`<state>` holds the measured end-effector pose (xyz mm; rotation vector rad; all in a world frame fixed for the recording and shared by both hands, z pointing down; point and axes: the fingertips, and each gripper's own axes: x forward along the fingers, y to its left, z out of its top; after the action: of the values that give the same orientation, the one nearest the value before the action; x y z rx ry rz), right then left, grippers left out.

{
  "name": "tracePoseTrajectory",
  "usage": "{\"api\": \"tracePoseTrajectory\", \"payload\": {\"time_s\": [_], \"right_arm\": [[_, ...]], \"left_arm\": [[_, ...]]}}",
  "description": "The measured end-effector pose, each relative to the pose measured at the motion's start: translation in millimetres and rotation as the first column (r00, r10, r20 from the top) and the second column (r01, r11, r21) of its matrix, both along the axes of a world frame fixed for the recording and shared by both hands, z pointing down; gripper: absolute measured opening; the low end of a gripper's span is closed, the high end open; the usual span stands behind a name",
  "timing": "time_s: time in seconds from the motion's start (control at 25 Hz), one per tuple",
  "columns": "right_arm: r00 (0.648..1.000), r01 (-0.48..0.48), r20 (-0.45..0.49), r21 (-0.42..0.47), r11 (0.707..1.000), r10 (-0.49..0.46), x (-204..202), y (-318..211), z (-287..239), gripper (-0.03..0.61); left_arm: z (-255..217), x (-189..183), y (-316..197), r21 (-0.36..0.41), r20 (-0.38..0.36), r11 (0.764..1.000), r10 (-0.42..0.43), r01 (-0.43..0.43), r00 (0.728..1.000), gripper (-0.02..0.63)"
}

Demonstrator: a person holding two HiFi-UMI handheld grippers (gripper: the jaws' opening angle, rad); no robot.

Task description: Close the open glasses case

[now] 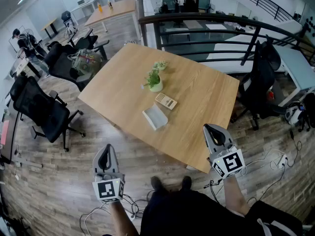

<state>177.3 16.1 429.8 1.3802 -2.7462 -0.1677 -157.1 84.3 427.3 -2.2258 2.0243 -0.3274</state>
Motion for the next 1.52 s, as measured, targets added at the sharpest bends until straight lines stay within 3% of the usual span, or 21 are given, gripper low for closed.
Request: {"api": "tracePoseTrajectory", "payload": {"time_s": [0.28, 0.76, 1.04, 1.32, 1.52], "right_arm": [[0.997, -0.006, 0.072, -0.003, 1.0, 0.006, 13.8, -1.7, -1.9, 0.015], [0.998, 0.008, 0.061, -0.032, 0.999, -0.006, 37.5, -5.8, 11.8, 0.015], [0.996, 0.021, 0.09, -0.052, 0.998, -0.017, 59.3, -17.6, 29.9, 0.015], [0.995, 0.019, 0.094, -0.066, 0.998, -0.012, 50.4, -34.0, 43.0, 0.015], [0.998, -0.017, 0.06, -0.067, 0.998, 0.021, 23.8, -58.1, 39.2, 0.015]], "left_arm": [[1.2, 9.0, -1.9, 0.016, 0.044, 1.0, 0.02, -0.02, 0.999, 0.0], [-5.0, 42.5, 2.0, 0.018, 0.06, 1.0, 0.006, -0.007, 0.998, 0.0], [-4.8, 60.5, 10.4, 0.006, 0.043, 0.998, -0.064, 0.063, 0.997, 0.0], [3.6, 43.1, -6.4, -0.001, 0.056, 0.996, -0.093, 0.093, 0.994, 0.0], [20.0, 18.7, -45.6, -0.01, 0.034, 0.998, -0.056, 0.057, 0.998, 0.0]]}}
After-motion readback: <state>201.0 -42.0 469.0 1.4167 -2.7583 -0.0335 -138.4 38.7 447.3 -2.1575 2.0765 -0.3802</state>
